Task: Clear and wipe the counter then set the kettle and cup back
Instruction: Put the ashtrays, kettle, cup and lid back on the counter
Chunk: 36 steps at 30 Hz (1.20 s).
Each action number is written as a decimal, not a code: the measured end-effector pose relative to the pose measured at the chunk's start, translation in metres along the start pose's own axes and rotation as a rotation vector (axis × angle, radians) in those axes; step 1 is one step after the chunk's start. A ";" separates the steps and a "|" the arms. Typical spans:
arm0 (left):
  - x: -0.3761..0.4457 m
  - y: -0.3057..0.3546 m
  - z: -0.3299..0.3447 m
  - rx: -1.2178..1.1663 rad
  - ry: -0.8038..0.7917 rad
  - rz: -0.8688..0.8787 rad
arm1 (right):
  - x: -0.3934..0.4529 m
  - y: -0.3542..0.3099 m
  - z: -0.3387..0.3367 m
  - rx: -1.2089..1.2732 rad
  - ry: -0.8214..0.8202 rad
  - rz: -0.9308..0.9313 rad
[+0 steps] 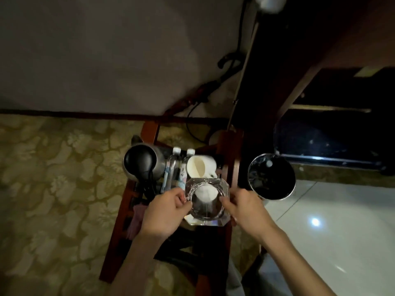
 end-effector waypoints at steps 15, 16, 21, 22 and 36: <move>-0.075 0.360 -0.151 0.061 0.231 0.510 | -0.091 -0.071 -0.383 0.139 0.359 -0.215; -0.079 0.383 -0.154 0.058 0.237 0.531 | -0.095 -0.071 -0.405 0.160 0.375 -0.216; -0.084 0.487 -0.161 0.081 0.240 0.630 | -0.102 -0.063 -0.499 0.180 0.467 -0.230; -0.081 0.505 -0.161 0.084 0.237 0.639 | -0.098 -0.062 -0.515 0.173 0.485 -0.221; -0.013 0.637 -0.116 -0.006 0.060 0.497 | -0.003 -0.016 -0.616 0.061 0.553 -0.024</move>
Point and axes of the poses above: each hand's wrist, its own x-axis towards the middle knuckle, its own z-axis out of the palm, y = z × x, the point moved 1 cm from there along x, towards the middle knuckle, and after that the axes turned 9 degrees about y, right-handed, at the moved point
